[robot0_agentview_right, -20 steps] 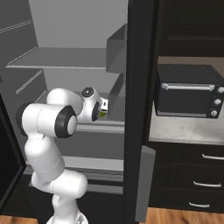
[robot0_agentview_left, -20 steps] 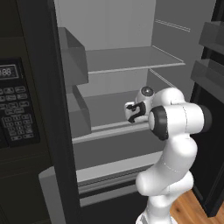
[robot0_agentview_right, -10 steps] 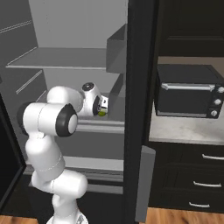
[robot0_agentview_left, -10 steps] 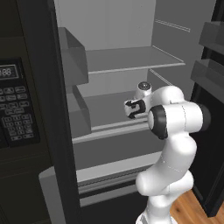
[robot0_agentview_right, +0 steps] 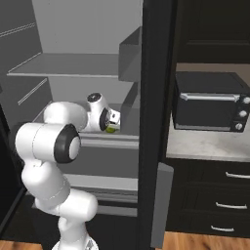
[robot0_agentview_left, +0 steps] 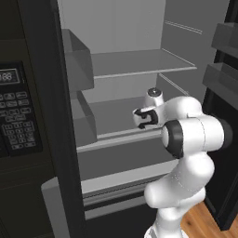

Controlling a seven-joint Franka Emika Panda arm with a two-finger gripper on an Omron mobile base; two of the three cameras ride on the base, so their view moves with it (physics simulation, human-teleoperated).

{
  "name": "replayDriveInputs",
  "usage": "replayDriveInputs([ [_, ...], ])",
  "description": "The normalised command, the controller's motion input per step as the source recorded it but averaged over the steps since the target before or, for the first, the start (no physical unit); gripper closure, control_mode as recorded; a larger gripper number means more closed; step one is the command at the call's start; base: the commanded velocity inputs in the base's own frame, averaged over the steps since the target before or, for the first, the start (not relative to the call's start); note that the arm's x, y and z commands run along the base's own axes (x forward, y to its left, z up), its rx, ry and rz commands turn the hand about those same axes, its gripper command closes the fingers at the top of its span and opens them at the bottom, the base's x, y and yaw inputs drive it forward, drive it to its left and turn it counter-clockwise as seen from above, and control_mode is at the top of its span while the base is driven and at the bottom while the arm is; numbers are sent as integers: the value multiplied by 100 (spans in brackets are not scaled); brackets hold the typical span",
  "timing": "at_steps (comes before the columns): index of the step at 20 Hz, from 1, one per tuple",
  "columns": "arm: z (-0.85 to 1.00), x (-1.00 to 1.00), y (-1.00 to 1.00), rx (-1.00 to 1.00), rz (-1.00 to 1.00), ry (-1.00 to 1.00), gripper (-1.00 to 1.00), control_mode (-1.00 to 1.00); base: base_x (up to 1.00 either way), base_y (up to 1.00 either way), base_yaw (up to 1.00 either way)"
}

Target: Grab the limes from the fridge, place them in the blender, close the lid, and turn on the blender to create a marinade.

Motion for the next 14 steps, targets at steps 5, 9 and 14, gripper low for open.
replayDriveInputs([
  [5, 23, -100, 32, 0, 1, 0, 100, -100, 0, 0, 0],
  [9, 52, -100, 48, 0, 7, 0, 100, -100, 0, 0, 0],
  [14, 77, -100, 39, 0, 7, 0, 100, -100, 0, 0, 0],
])
